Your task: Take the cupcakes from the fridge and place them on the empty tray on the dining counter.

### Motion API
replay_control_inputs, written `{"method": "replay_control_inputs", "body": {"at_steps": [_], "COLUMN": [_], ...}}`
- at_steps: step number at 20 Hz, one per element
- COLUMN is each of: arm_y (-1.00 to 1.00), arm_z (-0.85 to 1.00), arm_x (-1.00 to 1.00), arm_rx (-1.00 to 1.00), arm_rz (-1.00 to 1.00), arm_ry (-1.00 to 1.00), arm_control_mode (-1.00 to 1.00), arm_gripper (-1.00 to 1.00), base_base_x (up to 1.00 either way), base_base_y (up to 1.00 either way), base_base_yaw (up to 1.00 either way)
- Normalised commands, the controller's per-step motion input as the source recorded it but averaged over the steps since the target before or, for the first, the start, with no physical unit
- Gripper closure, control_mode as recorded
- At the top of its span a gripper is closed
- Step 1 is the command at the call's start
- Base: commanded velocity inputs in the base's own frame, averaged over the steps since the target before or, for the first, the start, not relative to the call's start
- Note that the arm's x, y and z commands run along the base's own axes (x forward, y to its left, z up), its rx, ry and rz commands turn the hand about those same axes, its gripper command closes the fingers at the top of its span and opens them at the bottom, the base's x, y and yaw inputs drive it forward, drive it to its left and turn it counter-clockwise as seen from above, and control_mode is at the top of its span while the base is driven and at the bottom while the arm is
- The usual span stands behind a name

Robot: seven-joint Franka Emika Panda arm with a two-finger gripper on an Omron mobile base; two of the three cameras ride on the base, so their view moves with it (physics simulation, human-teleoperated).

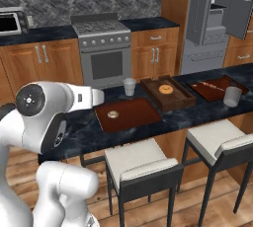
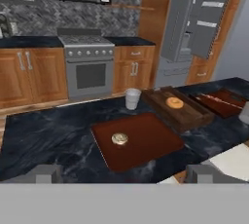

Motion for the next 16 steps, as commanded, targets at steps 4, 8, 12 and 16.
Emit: {"method": "replay_control_inputs", "body": {"at_steps": [4,8,12,16], "arm_y": [0.00,0.06,0.03,0.00], "arm_z": [0.00,-0.07,-0.20,0.00], "arm_x": [-0.93,-0.71,-0.23,0.00], "arm_rx": [0.00,-0.04,-0.05,0.00], "arm_rz": [0.00,0.00,0.00,0.00], "arm_ry": [0.14,0.02,-0.07,0.00], "arm_control_mode": [-1.00,-1.00,1.00,1.00], "arm_gripper": [-1.00,-1.00,-1.00,-1.00], "base_base_x": [0.00,0.00,-0.01,-0.49], "base_base_y": [0.00,0.00,0.00,-0.35], "base_base_yaw": [0.00,0.00,0.00,0.00]}}
